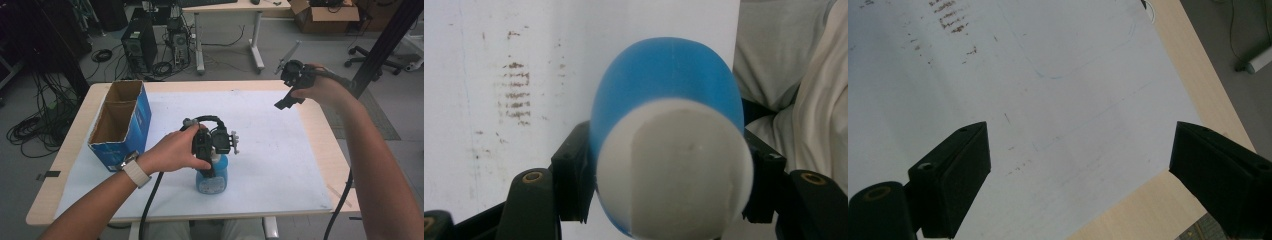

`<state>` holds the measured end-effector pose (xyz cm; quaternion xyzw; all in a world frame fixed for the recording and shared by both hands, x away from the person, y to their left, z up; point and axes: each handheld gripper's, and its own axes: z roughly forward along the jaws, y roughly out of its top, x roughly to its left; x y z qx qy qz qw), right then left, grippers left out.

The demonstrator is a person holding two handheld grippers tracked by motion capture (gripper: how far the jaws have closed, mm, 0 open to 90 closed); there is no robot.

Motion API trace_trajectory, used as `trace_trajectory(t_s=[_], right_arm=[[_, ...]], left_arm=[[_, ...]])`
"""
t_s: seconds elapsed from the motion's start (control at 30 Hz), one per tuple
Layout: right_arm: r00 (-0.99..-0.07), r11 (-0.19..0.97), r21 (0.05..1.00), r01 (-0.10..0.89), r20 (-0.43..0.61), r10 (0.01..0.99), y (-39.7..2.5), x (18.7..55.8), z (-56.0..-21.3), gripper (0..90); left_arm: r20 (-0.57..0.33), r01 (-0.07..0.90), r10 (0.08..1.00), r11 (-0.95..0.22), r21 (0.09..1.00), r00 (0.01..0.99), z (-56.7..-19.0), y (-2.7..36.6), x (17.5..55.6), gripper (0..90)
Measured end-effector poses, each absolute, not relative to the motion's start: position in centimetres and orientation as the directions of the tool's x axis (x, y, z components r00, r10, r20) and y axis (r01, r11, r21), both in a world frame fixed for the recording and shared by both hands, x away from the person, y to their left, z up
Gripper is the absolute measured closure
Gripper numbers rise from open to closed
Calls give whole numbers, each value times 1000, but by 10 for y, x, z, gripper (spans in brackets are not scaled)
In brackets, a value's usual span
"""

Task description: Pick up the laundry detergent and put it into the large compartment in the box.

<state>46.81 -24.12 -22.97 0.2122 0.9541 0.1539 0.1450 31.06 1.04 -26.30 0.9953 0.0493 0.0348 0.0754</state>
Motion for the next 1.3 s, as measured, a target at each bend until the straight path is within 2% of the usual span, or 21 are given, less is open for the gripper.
trace_trajectory(t_s=[0.1,0.27,0.67,0.83,1.0,1.3], right_arm=[[-870,863,358,356,-211,446,-241,468,-230,94],[-868,861,362,356,-212,448,-241,467,-230,94],[-869,862,363,355,-212,447,-241,467,-229,94],[-868,862,358,359,-212,450,-241,467,-228,94],[-869,863,359,356,-214,447,-240,468,-226,95],[-867,863,368,347,-225,445,-240,468,-225,99]], left_arm=[[66,131,145,-976,174,987,-249,14,310,377],[74,158,171,-974,161,982,-239,18,310,377],[75,296,312,-940,172,947,-204,33,317,377],[72,368,386,-911,183,920,-181,40,323,377],[116,417,440,-891,179,890,-153,47,327,377],[98,523,547,-830,194,832,-116,61,337,378]])
